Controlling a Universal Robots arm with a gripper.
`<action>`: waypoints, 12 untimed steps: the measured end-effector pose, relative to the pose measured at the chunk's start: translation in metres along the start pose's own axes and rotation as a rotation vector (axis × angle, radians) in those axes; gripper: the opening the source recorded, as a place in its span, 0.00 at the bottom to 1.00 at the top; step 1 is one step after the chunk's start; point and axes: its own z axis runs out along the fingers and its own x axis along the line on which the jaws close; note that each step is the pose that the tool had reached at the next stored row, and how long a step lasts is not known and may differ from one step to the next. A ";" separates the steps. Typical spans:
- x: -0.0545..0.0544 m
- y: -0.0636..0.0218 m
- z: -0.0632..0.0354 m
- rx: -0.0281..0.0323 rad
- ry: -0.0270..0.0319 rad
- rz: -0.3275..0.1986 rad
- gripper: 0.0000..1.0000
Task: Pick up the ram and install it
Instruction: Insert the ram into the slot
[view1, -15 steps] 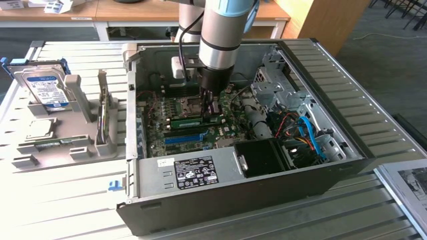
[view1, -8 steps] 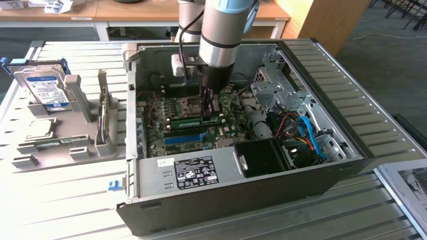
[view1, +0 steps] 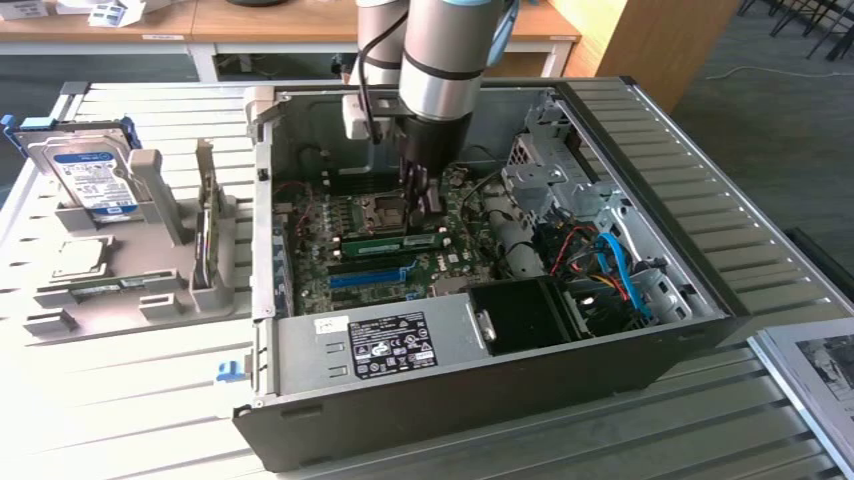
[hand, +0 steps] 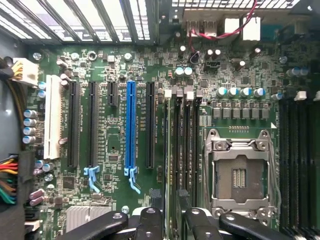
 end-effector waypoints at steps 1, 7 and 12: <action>0.000 0.0001 -0.0020 0.0000 0.0000 0.000 0.25; 0.000 0.0007 -0.0142 0.0000 0.0000 0.000 0.25; 0.000 0.0013 -0.0263 0.0000 0.0000 0.000 0.25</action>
